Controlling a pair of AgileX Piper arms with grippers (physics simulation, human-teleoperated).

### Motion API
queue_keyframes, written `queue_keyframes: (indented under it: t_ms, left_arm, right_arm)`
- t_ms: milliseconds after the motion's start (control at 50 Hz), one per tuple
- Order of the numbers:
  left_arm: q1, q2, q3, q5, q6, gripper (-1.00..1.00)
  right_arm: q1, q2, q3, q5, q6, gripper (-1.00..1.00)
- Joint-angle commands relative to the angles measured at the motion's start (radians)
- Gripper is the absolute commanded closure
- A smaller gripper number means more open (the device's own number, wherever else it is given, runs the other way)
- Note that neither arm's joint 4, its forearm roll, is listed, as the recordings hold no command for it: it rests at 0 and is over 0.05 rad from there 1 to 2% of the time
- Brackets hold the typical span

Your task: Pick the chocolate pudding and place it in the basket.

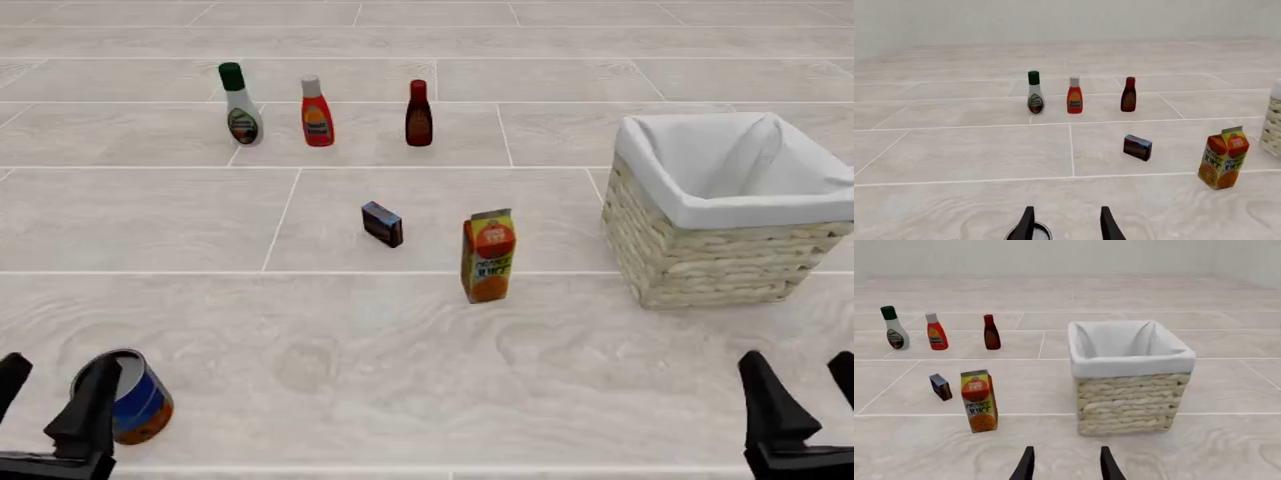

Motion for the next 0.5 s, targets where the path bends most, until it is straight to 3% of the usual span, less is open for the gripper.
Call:
queue_keyframes:
  t_ms: [20,360,380,500]
  left_arm:
    - [0.026,-0.021,0.023,-0.027,-0.026,-1.00]
    - [0.026,-0.021,0.023,-0.027,-0.026,-1.00]
    - [0.026,-0.021,0.023,-0.027,-0.026,-1.00]
    - [0.026,-0.021,0.023,-0.027,-0.026,-1.00]
  right_arm:
    - [0.010,-0.042,0.051,-0.064,-0.004,-1.00]
    - [0.044,-0.035,0.001,-0.035,-0.030,-1.00]
    - [0.041,-0.014,0.000,-0.048,-0.065,-1.00]
    - [0.066,0.059,-0.032,-0.089,-0.075,-1.00]
